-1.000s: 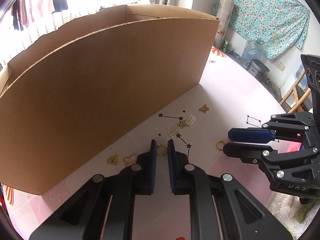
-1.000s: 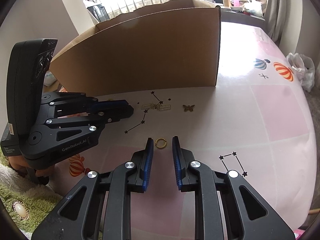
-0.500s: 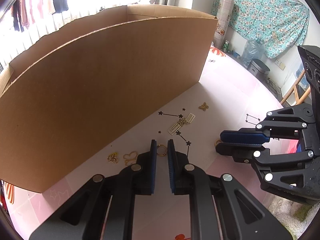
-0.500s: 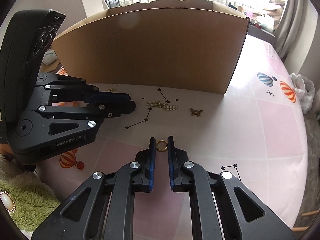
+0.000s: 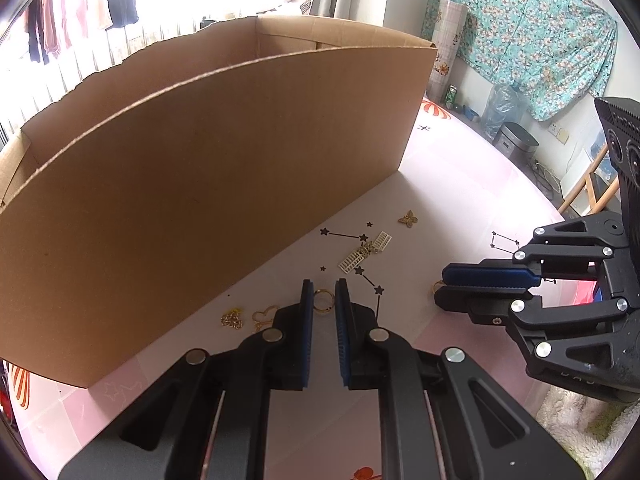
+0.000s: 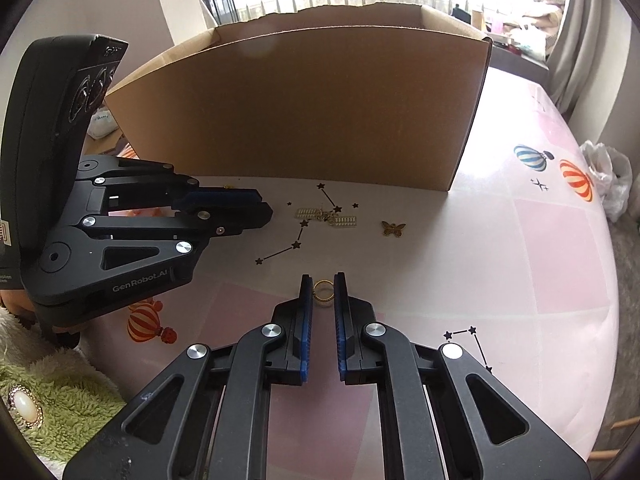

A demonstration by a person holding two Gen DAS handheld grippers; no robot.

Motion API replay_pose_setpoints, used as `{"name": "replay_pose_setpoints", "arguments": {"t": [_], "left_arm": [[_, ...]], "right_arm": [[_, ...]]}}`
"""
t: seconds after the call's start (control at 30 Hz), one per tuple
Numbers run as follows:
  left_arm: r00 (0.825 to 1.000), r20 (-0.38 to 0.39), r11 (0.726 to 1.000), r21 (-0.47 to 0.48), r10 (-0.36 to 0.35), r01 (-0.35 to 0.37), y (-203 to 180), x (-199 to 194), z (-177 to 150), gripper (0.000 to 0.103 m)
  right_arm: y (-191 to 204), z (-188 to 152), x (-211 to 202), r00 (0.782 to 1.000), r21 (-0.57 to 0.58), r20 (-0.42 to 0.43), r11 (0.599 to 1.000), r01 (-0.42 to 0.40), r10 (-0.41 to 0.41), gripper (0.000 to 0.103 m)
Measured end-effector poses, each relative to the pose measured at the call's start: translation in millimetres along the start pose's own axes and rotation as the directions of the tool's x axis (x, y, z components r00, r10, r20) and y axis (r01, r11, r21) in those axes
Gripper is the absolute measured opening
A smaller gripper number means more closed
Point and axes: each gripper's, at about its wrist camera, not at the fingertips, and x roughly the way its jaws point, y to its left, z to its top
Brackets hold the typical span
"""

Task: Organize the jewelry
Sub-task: 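Carry the gold ring into the cardboard box with the right gripper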

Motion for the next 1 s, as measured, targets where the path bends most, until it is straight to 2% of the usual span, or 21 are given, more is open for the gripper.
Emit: {"name": "replay_pose_setpoints", "arguments": {"t": [0.37,0.6,0.7,0.83,1.0], "left_arm": [[0.998,0.055,1.000,0.026,0.011,-0.013,-6,-19,3,0.010],[0.988,0.148,0.999,0.025,-0.038,0.034,-9,-55,18,0.010],[0.976,0.214,0.999,0.040,-0.043,0.036,-6,-78,31,0.010],[0.961,0.272,0.999,0.037,-0.041,0.032,8,-102,53,0.010],[0.979,0.205,1.000,-0.016,0.002,0.002,41,-98,83,0.010]], "right_arm": [[-6,0,-21,0.999,0.011,0.051,1.000,0.012,-0.012,0.008],[-9,15,-52,0.992,-0.004,0.128,1.000,0.019,-0.018,0.008],[-14,32,-72,0.983,-0.018,0.185,1.000,-0.010,0.013,0.008],[-17,66,-92,0.964,-0.094,0.257,0.995,-0.038,0.061,0.008],[-18,121,-84,0.959,-0.168,0.248,0.981,-0.100,0.140,0.008]]}}
